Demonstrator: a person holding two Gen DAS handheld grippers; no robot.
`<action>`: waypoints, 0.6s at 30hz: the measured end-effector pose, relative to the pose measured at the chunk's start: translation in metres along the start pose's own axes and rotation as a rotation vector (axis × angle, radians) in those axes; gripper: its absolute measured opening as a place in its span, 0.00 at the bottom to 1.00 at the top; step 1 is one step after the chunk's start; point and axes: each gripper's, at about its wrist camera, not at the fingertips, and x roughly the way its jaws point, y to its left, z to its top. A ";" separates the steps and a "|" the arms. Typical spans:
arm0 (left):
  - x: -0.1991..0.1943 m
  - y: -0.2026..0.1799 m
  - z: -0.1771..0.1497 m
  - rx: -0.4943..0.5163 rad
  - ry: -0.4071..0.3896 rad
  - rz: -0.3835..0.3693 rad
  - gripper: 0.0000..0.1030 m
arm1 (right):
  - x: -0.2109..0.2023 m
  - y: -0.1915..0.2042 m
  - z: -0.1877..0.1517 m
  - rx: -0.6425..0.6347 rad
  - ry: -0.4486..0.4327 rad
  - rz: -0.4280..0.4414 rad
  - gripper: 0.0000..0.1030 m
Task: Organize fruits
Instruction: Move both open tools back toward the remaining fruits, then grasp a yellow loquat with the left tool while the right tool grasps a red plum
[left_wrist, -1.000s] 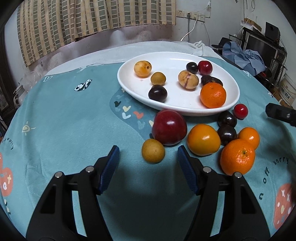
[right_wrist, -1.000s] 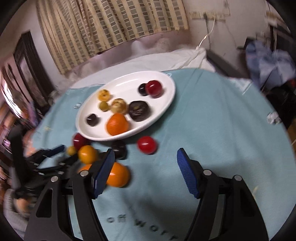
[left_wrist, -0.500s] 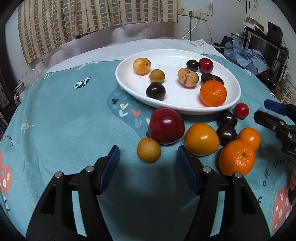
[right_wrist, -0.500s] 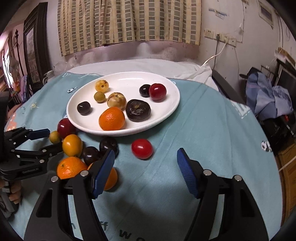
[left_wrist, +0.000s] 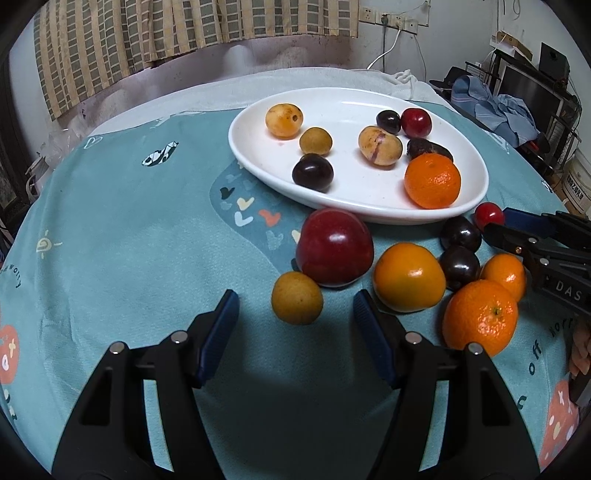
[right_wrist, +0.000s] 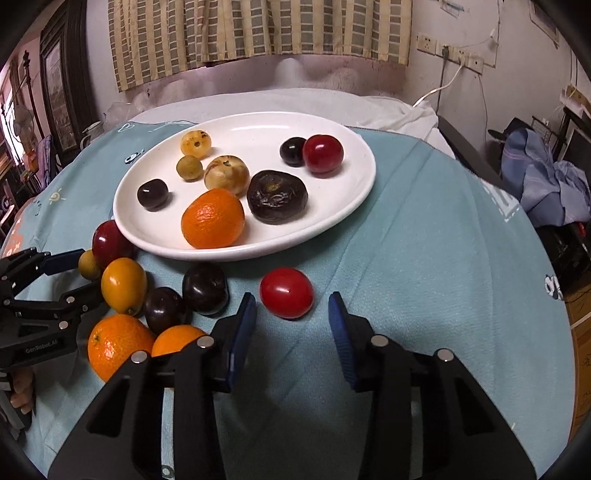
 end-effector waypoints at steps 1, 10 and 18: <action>0.000 0.000 0.000 -0.003 0.000 -0.004 0.64 | 0.001 -0.001 0.001 0.006 0.002 0.004 0.41; -0.001 0.006 0.001 -0.028 -0.015 -0.033 0.48 | 0.001 0.004 0.003 -0.010 0.004 0.003 0.28; -0.009 0.016 -0.005 -0.055 -0.031 -0.083 0.25 | -0.019 0.004 -0.007 0.001 -0.010 0.057 0.28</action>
